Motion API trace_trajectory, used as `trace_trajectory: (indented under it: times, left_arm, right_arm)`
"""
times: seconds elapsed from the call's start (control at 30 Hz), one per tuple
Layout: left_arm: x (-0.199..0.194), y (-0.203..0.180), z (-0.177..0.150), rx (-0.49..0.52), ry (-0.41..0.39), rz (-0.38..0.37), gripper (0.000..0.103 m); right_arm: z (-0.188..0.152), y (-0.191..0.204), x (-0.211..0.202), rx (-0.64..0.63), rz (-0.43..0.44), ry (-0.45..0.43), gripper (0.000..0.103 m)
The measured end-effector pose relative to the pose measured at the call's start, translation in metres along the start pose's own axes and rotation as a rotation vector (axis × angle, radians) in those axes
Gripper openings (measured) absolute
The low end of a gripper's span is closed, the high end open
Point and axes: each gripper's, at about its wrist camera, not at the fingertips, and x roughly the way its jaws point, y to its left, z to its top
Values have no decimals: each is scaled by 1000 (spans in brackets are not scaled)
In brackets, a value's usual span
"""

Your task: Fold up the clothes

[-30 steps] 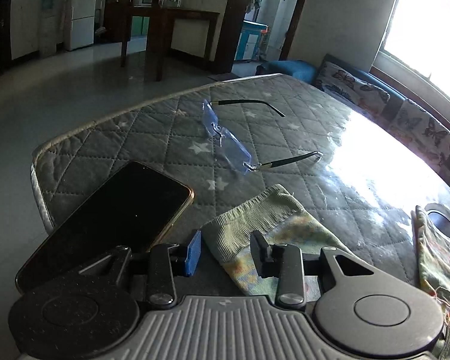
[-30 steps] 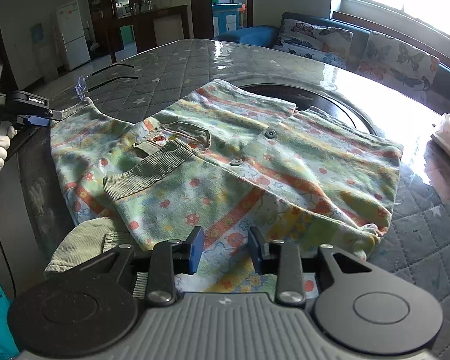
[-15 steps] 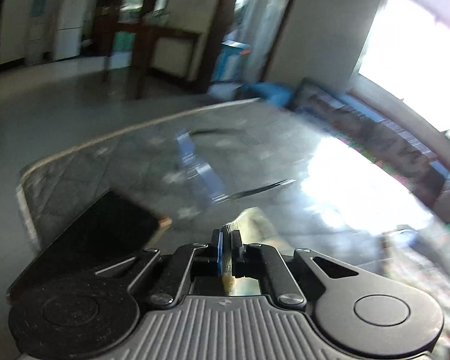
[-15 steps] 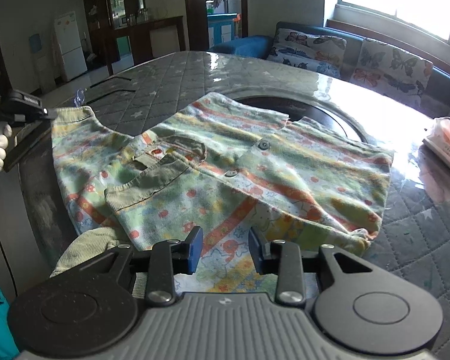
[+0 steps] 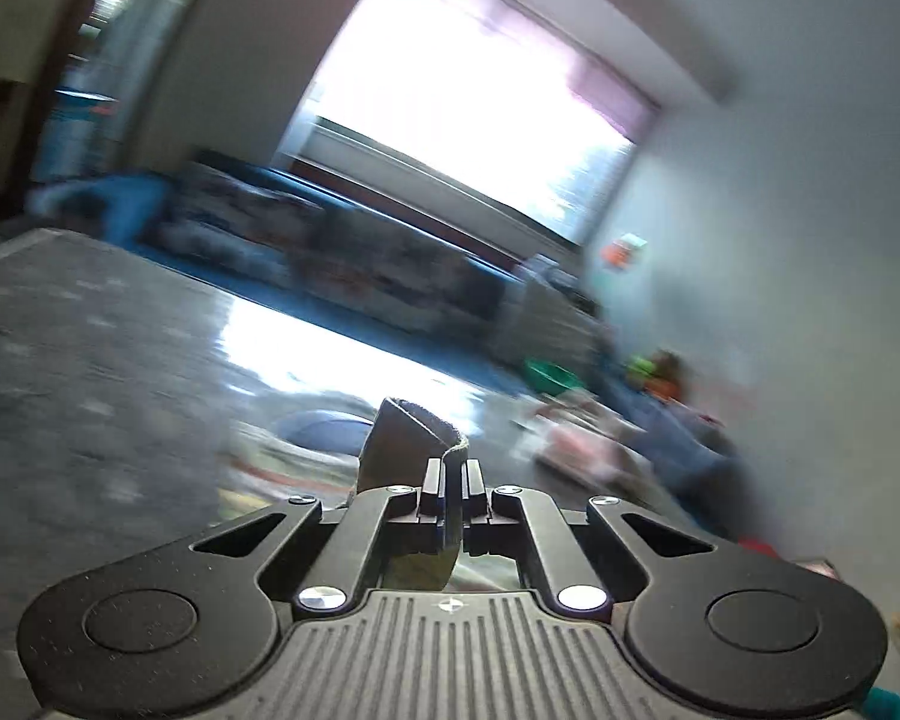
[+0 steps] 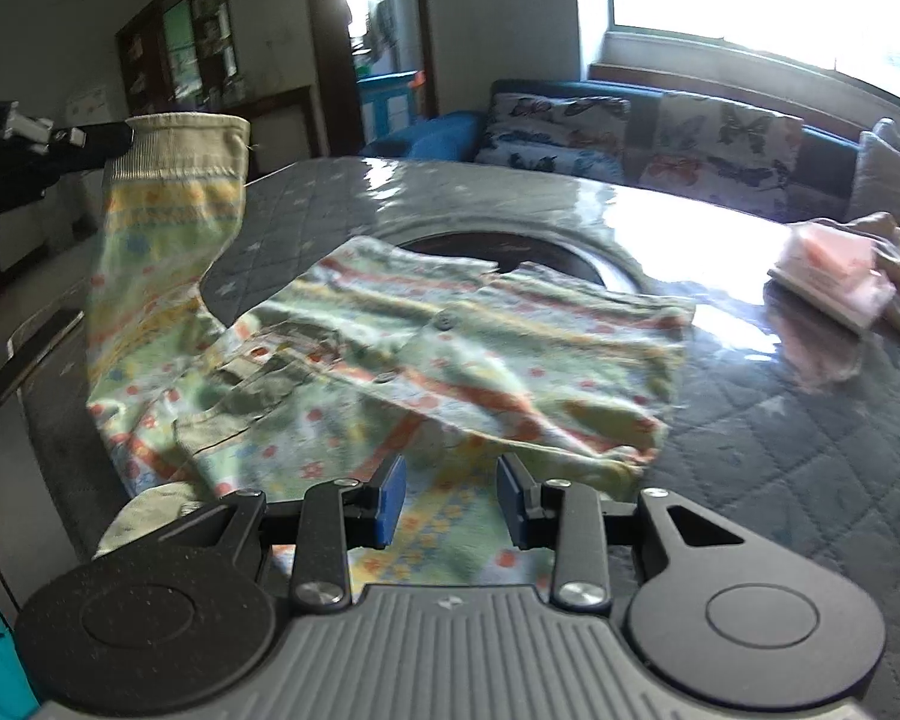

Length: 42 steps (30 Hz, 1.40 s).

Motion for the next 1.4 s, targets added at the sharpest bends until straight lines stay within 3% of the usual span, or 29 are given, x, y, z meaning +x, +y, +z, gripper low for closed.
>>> trace_trajectory:
  times: [0.17,0.43,0.6,0.77,0.93,1.23,1.4]
  left_arm:
    - [38,-27,-22,25,115,-149,5]
    - [64,-23,-59,86,301,-225,11]
    - [52,-16,-68,119,340,-257,16]
    - [49,19,-60,94,331,-138,16]
    - [53,53,-48,69,300,-20,14]
    - [69,93,-53,26,329,101,14]
    - [62,109,-51,-10,317,111,12]
  right_arm:
    - [-5,-19,-14,66,-36,-26,33]
    - [-9,-36,-17,127,-63,-22,33]
    - [-6,-38,-14,157,-50,-24,33]
    - [-2,-26,0,152,-12,-18,33]
    - [3,-4,16,62,9,-3,33]
    - [7,18,48,-20,40,37,33]
    - [7,22,55,-56,52,53,33]
